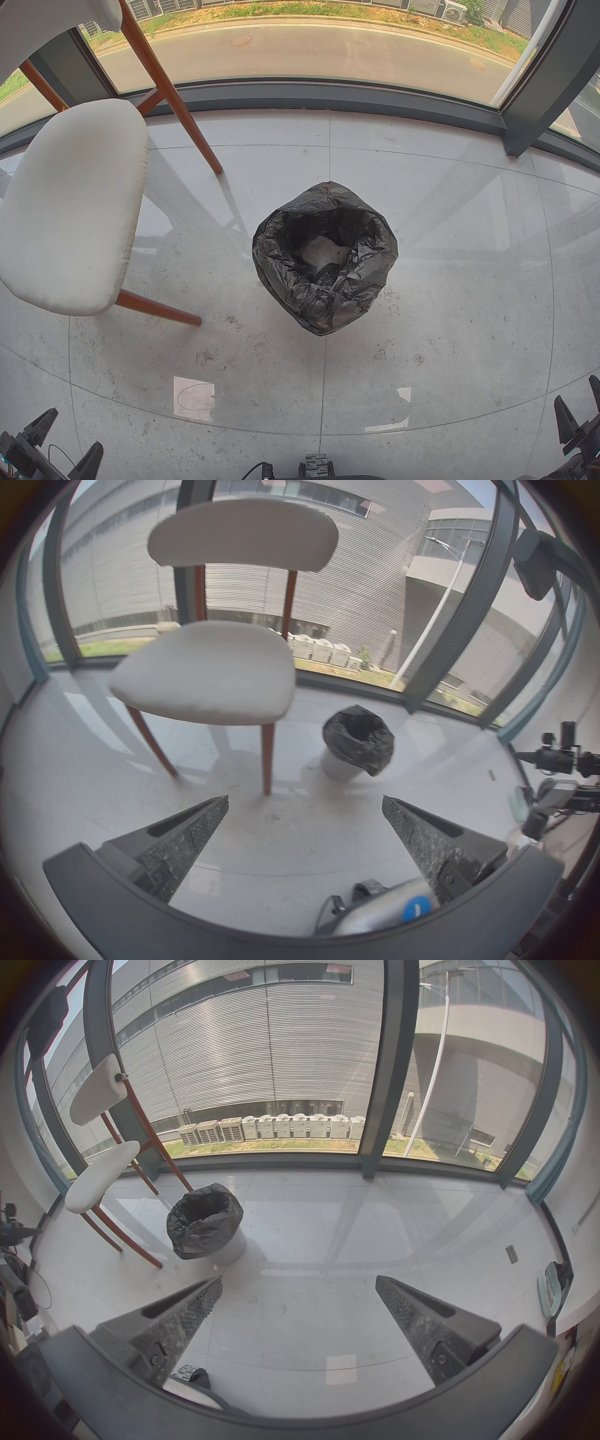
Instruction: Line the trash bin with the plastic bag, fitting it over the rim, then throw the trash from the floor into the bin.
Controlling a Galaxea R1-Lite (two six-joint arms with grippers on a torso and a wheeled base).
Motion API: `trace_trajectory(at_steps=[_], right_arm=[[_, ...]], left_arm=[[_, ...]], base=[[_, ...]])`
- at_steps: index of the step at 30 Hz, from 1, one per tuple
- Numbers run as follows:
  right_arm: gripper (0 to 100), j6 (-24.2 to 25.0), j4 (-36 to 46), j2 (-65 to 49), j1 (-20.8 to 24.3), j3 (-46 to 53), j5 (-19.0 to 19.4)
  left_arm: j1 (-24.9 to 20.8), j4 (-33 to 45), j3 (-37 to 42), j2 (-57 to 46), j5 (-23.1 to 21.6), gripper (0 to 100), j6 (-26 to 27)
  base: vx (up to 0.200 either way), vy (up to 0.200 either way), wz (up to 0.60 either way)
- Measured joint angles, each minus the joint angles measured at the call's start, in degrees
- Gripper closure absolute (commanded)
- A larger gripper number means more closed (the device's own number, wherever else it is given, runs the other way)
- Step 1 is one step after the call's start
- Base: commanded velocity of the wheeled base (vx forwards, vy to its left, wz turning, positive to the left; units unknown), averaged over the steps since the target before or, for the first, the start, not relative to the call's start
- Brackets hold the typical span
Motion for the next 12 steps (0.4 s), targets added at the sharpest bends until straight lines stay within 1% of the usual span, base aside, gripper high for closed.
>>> trace_trajectory(at_steps=[3, 5, 6, 8, 9, 12], right_arm=[[0, -0.2, 0.38, -1.95, -0.41, 0.26, -0.35], [0, -0.3, 0.51, -2.84, -0.6, 0.33, -0.55], [0, -0.33, 0.59, -3.06, -0.66, 0.35, -0.62], [0, -0.41, 0.65, -3.55, -0.77, 0.39, -0.73], [0, -0.46, 0.69, -3.69, -0.82, 0.39, -0.77], [0, -0.63, 0.8, -4.05, -0.9, 0.41, -0.9]], left_arm=[[0.05, 0.11, 0.18, -2.38, 8.89, 0, 0.22], [0.05, 0.16, 0.22, -3.36, 13.13, 0, 0.71], [0.05, 0.22, 0.22, -3.69, 14.36, 0, 1.06], [0.05, 0.43, 0.22, -4.24, 15.47, 0, 2.19], [0.05, 0.51, 0.22, -4.41, 15.34, 0, 2.73], [0.05, 0.76, 0.22, -4.78, 11.84, 0, 4.33]], base=[[0.0, 0.0, 0.0], [0.0, 0.0, 0.0], [0.0, 0.0, 0.0], [0.0, 0.0, 0.0], [0.0, 0.0, 0.0], [0.0, 0.0, 0.0]])
